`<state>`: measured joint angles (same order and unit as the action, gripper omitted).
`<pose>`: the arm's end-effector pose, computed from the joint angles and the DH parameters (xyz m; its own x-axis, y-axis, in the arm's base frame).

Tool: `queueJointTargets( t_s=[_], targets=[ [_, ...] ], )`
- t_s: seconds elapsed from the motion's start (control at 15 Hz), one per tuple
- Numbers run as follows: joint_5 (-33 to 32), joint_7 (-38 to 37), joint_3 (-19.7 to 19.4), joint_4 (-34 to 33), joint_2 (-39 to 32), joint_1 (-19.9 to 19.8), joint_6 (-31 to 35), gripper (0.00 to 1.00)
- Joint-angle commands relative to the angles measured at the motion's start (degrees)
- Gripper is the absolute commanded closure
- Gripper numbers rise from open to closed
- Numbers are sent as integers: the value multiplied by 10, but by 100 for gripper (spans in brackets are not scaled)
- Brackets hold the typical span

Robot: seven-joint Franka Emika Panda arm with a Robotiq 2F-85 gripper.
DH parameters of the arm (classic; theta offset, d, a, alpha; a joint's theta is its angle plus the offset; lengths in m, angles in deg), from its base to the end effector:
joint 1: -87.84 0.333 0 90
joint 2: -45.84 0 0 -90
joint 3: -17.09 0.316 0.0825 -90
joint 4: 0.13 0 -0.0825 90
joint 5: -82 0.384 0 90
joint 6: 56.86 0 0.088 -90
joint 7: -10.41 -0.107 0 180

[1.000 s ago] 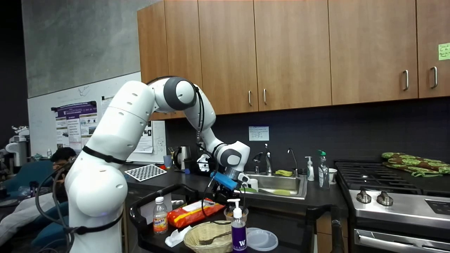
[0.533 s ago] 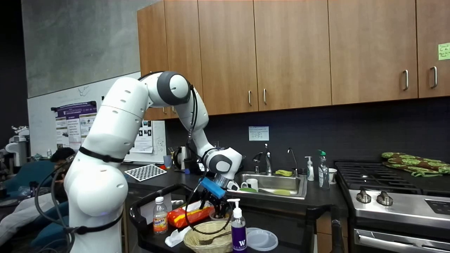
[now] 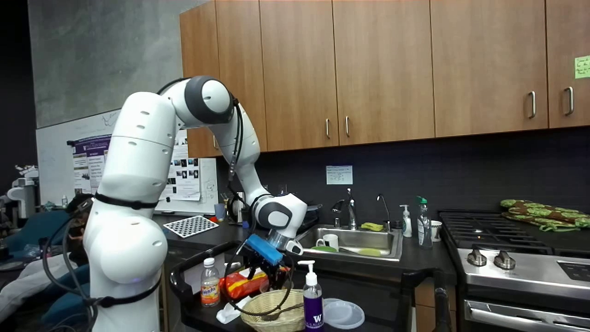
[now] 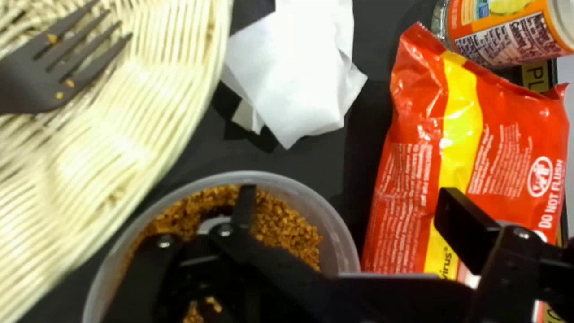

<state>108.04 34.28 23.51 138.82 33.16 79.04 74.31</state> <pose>0.4523 -0.0067 0.1955 0.9634 0.0632 -0.2605 -0.0386 -0.9290 -0.3680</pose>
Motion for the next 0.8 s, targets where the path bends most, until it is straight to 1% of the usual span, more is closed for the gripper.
queueJointTargets(
  t_s=[0.0, 0.2, 0.4, 0.53, 0.73],
  targets=[
    [5, 22, -5, 32, 58, 22, 11, 0],
    [0, 26, -6, 20, 72, 39, 7, 0],
    [-9, 5, -11, 2, 80, 54, -3, 0],
    [-17, -17, -13, -10, 87, 61, -6, 0],
    [-42, -86, -18, -44, 97, 72, -13, 0]
  ],
)
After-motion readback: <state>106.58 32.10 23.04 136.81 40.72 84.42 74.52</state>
